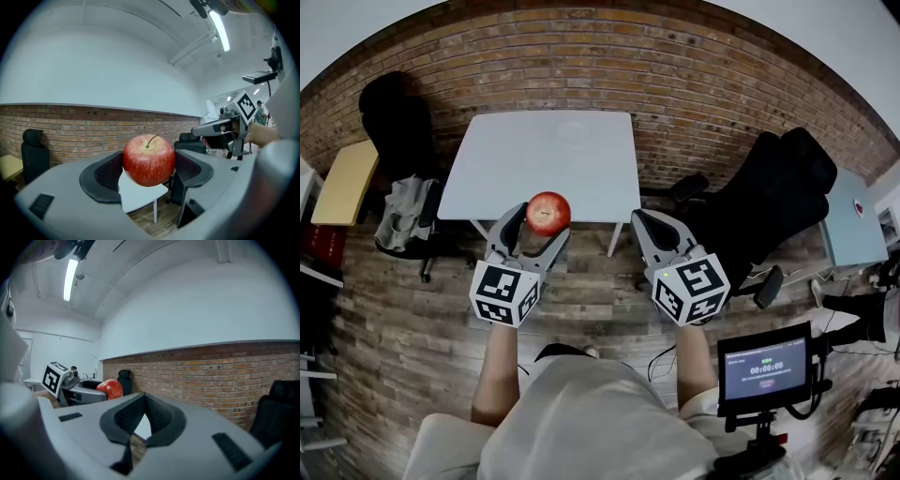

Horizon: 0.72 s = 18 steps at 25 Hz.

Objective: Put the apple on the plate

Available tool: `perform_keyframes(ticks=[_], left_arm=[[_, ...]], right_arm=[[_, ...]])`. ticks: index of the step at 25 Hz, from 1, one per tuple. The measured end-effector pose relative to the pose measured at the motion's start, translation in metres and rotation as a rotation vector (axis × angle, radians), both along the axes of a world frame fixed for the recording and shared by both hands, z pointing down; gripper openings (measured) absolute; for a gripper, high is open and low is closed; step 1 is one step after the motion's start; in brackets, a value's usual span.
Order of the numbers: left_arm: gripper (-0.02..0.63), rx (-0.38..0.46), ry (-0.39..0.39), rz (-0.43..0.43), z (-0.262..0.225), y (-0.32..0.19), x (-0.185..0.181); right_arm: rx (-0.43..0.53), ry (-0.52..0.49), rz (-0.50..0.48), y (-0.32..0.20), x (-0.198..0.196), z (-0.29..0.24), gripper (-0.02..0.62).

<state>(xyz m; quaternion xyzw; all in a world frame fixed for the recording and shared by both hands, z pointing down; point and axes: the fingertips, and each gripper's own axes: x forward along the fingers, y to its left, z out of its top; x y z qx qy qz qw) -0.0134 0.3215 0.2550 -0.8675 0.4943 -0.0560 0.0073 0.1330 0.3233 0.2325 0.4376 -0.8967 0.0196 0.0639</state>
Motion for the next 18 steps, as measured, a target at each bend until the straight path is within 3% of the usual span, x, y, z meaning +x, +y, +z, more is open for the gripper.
perform_keyframes(ticks=[18], left_arm=[[0.357, 0.009, 0.000, -0.001, -0.002, -0.044, 0.022]], right_arm=[[-0.013, 0.008, -0.020, -0.044, 0.015, 0.005, 0.003]])
